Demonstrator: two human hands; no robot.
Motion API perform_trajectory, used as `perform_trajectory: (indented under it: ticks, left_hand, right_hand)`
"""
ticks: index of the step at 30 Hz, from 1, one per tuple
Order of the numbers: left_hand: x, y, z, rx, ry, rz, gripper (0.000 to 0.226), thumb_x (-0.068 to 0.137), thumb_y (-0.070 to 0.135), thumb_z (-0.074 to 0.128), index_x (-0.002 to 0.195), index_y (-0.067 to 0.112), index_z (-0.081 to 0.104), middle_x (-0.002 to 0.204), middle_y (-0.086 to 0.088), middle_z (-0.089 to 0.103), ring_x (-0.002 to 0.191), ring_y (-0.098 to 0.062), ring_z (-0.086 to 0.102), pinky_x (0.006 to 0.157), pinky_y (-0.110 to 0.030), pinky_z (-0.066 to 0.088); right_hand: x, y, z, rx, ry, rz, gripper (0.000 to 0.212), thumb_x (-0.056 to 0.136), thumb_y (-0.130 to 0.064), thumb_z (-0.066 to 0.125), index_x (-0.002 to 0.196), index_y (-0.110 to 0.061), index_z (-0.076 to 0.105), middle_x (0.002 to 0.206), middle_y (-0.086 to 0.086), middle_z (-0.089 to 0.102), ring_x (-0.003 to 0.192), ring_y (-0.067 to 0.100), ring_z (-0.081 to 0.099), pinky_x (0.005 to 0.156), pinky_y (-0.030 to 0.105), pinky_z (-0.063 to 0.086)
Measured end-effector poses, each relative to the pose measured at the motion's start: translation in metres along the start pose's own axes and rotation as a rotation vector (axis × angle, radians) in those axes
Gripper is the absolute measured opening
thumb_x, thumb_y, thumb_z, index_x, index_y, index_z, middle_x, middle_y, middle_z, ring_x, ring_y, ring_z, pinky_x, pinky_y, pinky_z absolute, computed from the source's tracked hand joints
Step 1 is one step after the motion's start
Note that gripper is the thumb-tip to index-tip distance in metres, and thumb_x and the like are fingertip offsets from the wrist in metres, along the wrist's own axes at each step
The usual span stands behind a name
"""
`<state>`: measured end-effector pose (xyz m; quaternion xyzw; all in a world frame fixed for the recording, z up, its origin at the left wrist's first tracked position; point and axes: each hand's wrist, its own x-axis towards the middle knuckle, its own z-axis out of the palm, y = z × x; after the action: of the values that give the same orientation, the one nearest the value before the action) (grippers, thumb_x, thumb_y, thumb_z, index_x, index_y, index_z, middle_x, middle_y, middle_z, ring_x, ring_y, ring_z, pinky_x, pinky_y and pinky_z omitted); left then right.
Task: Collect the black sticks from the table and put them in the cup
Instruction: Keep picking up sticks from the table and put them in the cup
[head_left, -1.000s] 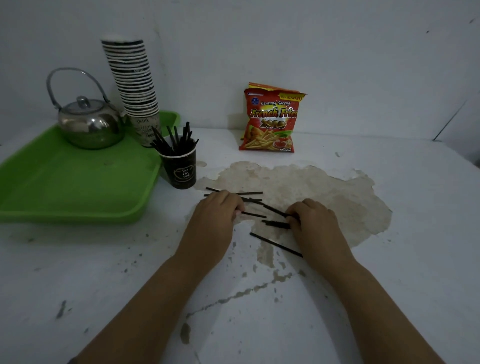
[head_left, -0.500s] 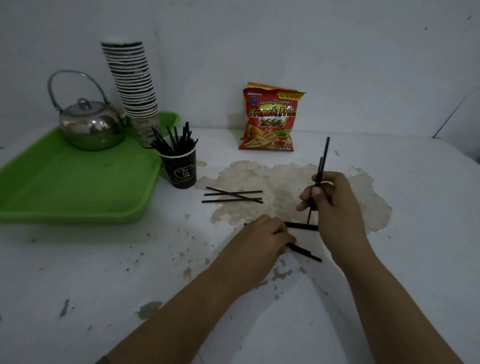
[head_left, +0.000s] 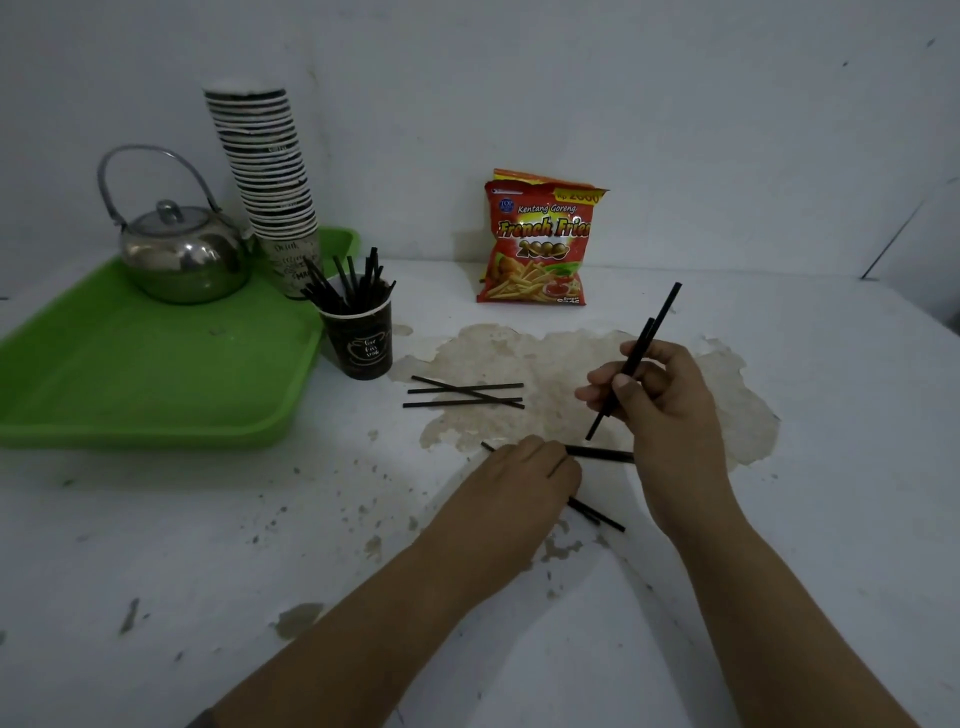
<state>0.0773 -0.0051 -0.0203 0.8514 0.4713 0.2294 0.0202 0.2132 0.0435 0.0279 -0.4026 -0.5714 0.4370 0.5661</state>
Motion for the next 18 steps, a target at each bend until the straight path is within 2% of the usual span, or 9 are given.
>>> perform_trajectory:
  ticks: [3,6,8,10,12,14,16,18]
  left_hand:
    - [-0.002,-0.001,-0.003,0.026,0.02,-0.01,0.032,0.07,-0.012,0.037,0.085,0.008,0.057,0.084,-0.008,0.059,0.075,-0.02,0.052,0.067,-0.025,0.037]
    - [-0.004,-0.003,-0.006,0.031,0.029,-0.002,0.032,0.073,-0.005,0.03,0.086,0.01,0.056,0.082,-0.006,0.058,0.074,-0.018,0.05,0.069,-0.019,0.023]
    - [-0.002,-0.005,-0.009,-0.026,0.054,-0.02,0.028,0.078,0.0,0.031,0.087,0.01,0.056,0.079,-0.004,0.056,0.072,-0.016,0.047,0.067,-0.02,0.024]
    - [0.001,-0.008,-0.013,-0.16,0.111,-0.102,0.022,0.082,0.003,0.04,0.092,0.011,0.057,0.08,0.002,0.053,0.074,-0.009,0.044,0.065,-0.018,0.03]
    - [0.003,-0.009,-0.019,-0.313,0.219,-0.205,0.025,0.086,0.001,0.047,0.103,0.016,0.058,0.089,0.009,0.052,0.079,0.005,0.045,0.071,-0.007,0.037]
    - [0.003,-0.008,-0.026,-0.437,0.38,-0.243,0.033,0.088,-0.002,0.05,0.114,0.017,0.059,0.098,0.01,0.057,0.09,0.014,0.05,0.08,0.0,0.036]
    - [0.002,-0.004,-0.033,-0.474,0.526,-0.227,0.035,0.089,-0.001,0.052,0.12,0.015,0.058,0.099,0.009,0.06,0.094,0.011,0.053,0.081,-0.004,0.039]
    - [0.002,-0.002,-0.039,-0.537,0.593,-0.259,0.034,0.089,0.0,0.053,0.12,0.015,0.057,0.097,0.006,0.061,0.093,0.005,0.056,0.081,-0.007,0.042]
  right_hand:
    - [-0.001,-0.001,0.001,0.021,-0.014,0.015,0.024,0.092,0.005,0.038,0.105,-0.012,0.051,0.083,0.005,0.065,0.075,0.019,0.068,0.077,0.025,0.056]
    - [-0.003,0.0,0.003,0.042,-0.025,0.028,0.024,0.093,0.004,0.039,0.101,-0.014,0.052,0.081,0.004,0.066,0.074,0.019,0.068,0.077,0.026,0.057]
    - [-0.004,0.0,0.004,0.059,-0.03,0.034,0.024,0.093,0.002,0.039,0.098,-0.017,0.053,0.08,0.003,0.066,0.074,0.019,0.069,0.076,0.027,0.057]
    - [-0.005,0.0,0.005,0.065,-0.035,0.043,0.025,0.093,0.0,0.04,0.096,-0.02,0.054,0.078,0.001,0.068,0.075,0.02,0.069,0.076,0.028,0.057]
    - [-0.006,0.0,0.006,0.057,-0.049,0.052,0.024,0.093,-0.002,0.042,0.096,-0.022,0.055,0.076,-0.001,0.07,0.076,0.021,0.069,0.076,0.03,0.056]
    - [-0.007,0.001,0.008,0.042,-0.074,0.052,0.022,0.093,-0.003,0.043,0.096,-0.021,0.055,0.077,-0.002,0.071,0.077,0.02,0.069,0.076,0.029,0.056]
    - [-0.009,0.001,0.01,0.058,-0.104,0.059,0.02,0.093,-0.003,0.044,0.099,-0.018,0.055,0.078,0.0,0.072,0.079,0.022,0.07,0.078,0.029,0.056]
    - [-0.01,0.001,0.012,0.086,-0.135,0.077,0.019,0.093,-0.002,0.044,0.1,-0.016,0.055,0.08,0.002,0.072,0.08,0.023,0.07,0.08,0.03,0.056]
